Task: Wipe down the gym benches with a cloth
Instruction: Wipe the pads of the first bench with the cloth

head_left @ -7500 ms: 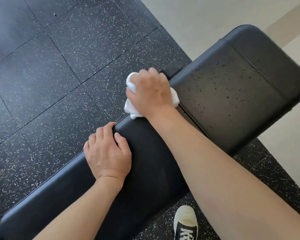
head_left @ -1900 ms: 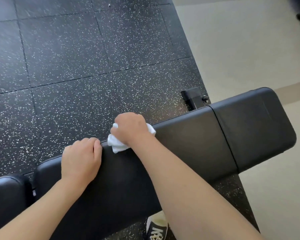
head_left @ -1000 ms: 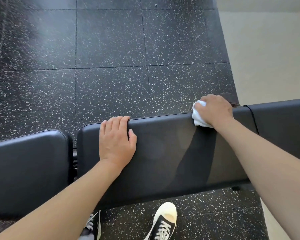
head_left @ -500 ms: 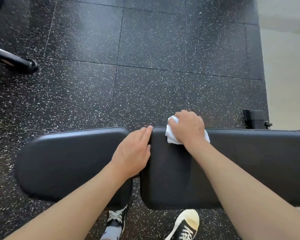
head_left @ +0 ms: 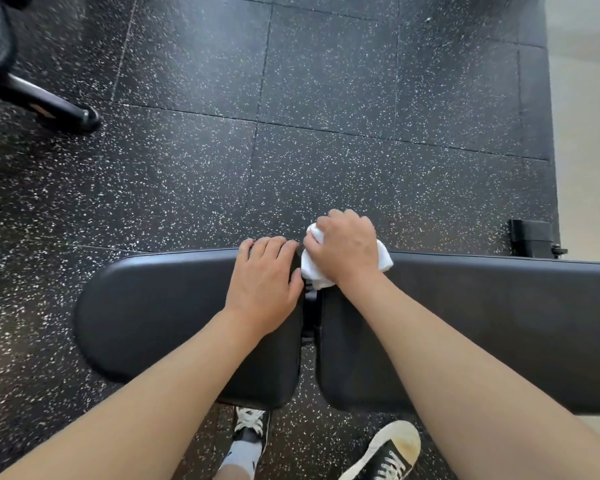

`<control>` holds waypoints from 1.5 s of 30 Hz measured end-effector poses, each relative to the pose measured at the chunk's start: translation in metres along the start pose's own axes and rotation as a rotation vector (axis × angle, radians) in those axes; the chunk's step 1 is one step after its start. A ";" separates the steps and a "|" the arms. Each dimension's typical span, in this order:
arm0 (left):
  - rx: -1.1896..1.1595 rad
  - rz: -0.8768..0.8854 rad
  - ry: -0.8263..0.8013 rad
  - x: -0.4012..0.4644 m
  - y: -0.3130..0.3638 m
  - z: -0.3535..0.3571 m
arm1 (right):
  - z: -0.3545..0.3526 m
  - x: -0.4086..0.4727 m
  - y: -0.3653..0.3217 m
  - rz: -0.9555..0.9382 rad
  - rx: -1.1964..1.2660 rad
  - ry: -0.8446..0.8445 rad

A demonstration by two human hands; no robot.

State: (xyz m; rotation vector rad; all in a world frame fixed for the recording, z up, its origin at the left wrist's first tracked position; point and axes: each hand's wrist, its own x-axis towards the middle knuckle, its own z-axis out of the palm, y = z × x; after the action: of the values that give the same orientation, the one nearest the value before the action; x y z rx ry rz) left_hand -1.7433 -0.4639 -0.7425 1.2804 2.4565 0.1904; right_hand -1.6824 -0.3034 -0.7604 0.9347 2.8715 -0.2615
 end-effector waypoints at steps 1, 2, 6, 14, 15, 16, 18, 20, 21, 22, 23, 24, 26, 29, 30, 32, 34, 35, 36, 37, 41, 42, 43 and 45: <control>-0.002 -0.017 -0.001 0.000 0.004 0.000 | 0.001 -0.001 0.002 0.007 0.028 0.013; -0.003 -0.027 0.000 0.000 0.007 0.000 | 0.001 -0.001 0.005 0.020 0.057 0.028; -0.009 -0.004 0.010 0.000 0.031 0.000 | 0.001 -0.013 0.033 0.104 0.189 0.120; 0.047 0.233 -0.039 0.019 0.147 0.016 | -0.018 -0.091 0.212 0.306 0.131 0.332; 0.060 0.266 -0.040 0.022 0.166 0.020 | -0.019 -0.105 0.235 0.327 0.108 0.360; 0.072 0.303 -0.042 0.025 0.186 0.024 | -0.020 -0.120 0.256 0.352 0.087 0.384; 0.091 0.374 -0.041 0.033 0.226 0.034 | -0.018 -0.151 0.290 0.401 0.062 0.408; 0.090 0.444 -0.051 0.040 0.267 0.044 | -0.015 -0.183 0.314 0.437 0.064 0.425; 0.092 0.486 -0.060 0.043 0.288 0.050 | -0.012 -0.199 0.324 0.448 0.072 0.437; 0.100 0.532 -0.070 0.046 0.308 0.056 | -0.010 -0.214 0.331 0.457 0.081 0.450; 0.116 0.580 -0.084 0.049 0.327 0.063 | -0.007 -0.230 0.338 0.468 0.094 0.461; 0.138 0.628 -0.102 0.052 0.345 0.069 | -0.006 -0.245 0.345 0.478 0.109 0.467; 0.210 0.731 -0.130 0.058 0.375 0.082 | -0.003 -0.273 0.358 0.496 0.147 0.474; 0.285 0.797 -0.090 0.061 0.406 0.105 | -0.001 -0.310 0.378 0.566 0.224 0.484; 0.273 0.791 -0.046 0.060 0.409 0.112 | 0.000 -0.321 0.384 0.614 0.256 0.491; 0.200 0.773 0.038 0.060 0.410 0.123 | 0.002 -0.337 0.397 0.727 0.326 0.515; 0.154 0.779 0.073 0.061 0.408 0.127 | 0.008 -0.346 0.406 0.823 0.402 0.561; 0.140 0.783 0.078 0.061 0.408 0.128 | 0.011 -0.347 0.407 0.857 0.446 0.597; 0.129 0.785 0.085 0.060 0.410 0.128 | 0.015 -0.345 0.407 0.882 0.491 0.643; 0.126 0.786 0.090 0.060 0.411 0.129 | 0.018 -0.341 0.405 0.909 0.536 0.693; 0.130 0.785 0.090 0.062 0.409 0.135 | 0.030 -0.320 0.396 1.058 0.639 0.883; 0.135 0.785 0.089 0.063 0.407 0.136 | 0.033 -0.315 0.394 1.092 0.638 0.931; 0.137 0.785 0.088 0.065 0.406 0.138 | 0.034 -0.311 0.391 1.126 0.636 0.978; 0.130 0.790 0.079 0.066 0.405 0.138 | 0.033 -0.302 0.387 1.214 0.638 1.070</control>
State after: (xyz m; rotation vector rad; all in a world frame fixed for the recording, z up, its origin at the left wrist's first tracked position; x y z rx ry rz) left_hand -1.4163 -0.1826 -0.7726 2.2769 1.9073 0.2818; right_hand -1.2082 -0.1753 -0.7954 3.4617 2.0412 -0.6676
